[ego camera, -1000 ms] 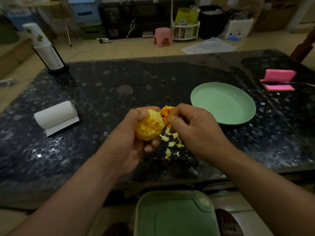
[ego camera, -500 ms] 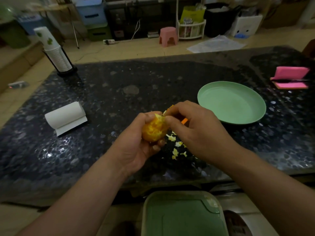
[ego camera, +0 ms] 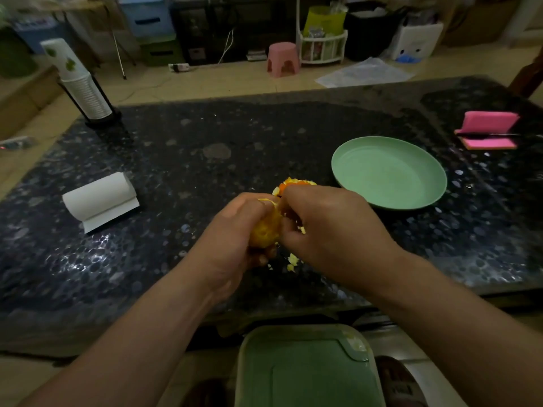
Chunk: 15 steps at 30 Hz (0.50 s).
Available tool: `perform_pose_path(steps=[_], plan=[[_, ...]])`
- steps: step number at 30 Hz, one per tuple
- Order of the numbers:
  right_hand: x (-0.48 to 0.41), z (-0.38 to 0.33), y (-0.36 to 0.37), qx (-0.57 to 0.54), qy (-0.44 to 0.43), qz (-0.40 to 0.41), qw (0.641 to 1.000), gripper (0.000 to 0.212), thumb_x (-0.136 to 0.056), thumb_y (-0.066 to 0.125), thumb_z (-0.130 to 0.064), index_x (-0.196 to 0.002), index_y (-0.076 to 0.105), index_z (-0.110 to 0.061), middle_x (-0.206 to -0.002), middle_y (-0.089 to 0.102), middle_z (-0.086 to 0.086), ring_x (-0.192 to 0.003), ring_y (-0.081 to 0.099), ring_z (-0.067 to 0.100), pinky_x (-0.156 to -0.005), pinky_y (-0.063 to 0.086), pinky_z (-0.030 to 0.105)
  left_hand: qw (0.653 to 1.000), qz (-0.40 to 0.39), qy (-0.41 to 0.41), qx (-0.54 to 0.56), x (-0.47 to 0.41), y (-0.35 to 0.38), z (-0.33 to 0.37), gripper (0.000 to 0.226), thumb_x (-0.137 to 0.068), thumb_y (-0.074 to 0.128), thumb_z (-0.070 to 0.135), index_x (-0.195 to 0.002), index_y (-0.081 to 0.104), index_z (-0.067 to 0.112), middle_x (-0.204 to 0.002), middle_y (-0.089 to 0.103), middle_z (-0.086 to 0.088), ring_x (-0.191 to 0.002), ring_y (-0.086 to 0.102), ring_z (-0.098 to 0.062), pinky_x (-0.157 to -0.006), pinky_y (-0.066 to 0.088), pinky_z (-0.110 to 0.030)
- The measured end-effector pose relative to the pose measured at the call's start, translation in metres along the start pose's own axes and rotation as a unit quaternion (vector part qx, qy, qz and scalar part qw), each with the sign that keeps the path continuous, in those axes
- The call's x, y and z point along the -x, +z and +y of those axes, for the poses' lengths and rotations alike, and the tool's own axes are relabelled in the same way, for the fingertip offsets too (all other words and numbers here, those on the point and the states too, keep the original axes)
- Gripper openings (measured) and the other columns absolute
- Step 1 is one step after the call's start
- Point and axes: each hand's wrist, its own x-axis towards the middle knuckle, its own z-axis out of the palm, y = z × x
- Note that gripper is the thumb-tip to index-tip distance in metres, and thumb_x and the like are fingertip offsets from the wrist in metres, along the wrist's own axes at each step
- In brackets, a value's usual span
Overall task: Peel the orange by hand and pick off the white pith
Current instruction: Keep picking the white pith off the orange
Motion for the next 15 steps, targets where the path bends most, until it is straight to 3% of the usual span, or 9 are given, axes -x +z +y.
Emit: perform_pose_path(steps=[5, 9, 12, 15], plan=[[-0.002, 0.01, -0.003, -0.058, 0.042, -0.014, 0.997, 0.008, -0.096, 0.062, -0.023, -0.092, 0.069, -0.023, -0.077, 0.066, -0.007, -0.069, 0.059, 0.014, -0.062, 0.052, 0.04, 1.0, -0.02, -0.011, 0.019, 0.002, 0.002, -0.002, 0.026, -0.101, 0.054, 0.027, -0.119, 0.071, 0.018, -0.095, 0.068, -0.012, -0.064, 0.057, -0.019, -0.047, 0.043, -0.026], [0.006, 0.017, -0.004, -0.193, 0.138, -0.024, 0.971, 0.018, -0.105, 0.059, -0.019, -0.107, 0.075, -0.027, -0.076, 0.067, -0.013, -0.065, 0.061, 0.001, -0.055, 0.04, 0.015, 0.991, -0.031, -0.048, 0.121, 0.001, -0.005, 0.009, 0.035, -0.102, 0.051, 0.03, -0.126, 0.071, 0.014, -0.103, 0.067, -0.016, -0.06, 0.055, -0.02, -0.043, 0.04, -0.022], [0.006, 0.022, 0.006, -0.187, 0.171, -0.066, 0.965, 0.025, -0.106, 0.05, -0.017, -0.114, 0.071, -0.027, -0.085, 0.069, -0.009, -0.064, 0.057, 0.004, -0.059, 0.043, 0.027, 0.981, -0.037, -0.066, 0.176, -0.002, -0.009, 0.01, 0.042, -0.099, 0.053, 0.033, -0.133, 0.067, 0.012, -0.108, 0.065, -0.019, -0.06, 0.054, -0.02, -0.04, 0.04, -0.019], [0.002, 0.023, 0.015, -0.142, 0.197, -0.117, 0.963, 0.02, -0.107, 0.049, -0.024, -0.101, 0.067, -0.026, -0.074, 0.062, -0.006, -0.061, 0.052, 0.008, -0.059, 0.038, 0.032, 0.972, -0.033, -0.083, 0.215, -0.006, -0.012, 0.008, 0.048, -0.096, 0.055, 0.034, -0.137, 0.064, 0.013, -0.111, 0.062, -0.02, -0.062, 0.053, -0.02, -0.04, 0.039, -0.019]])
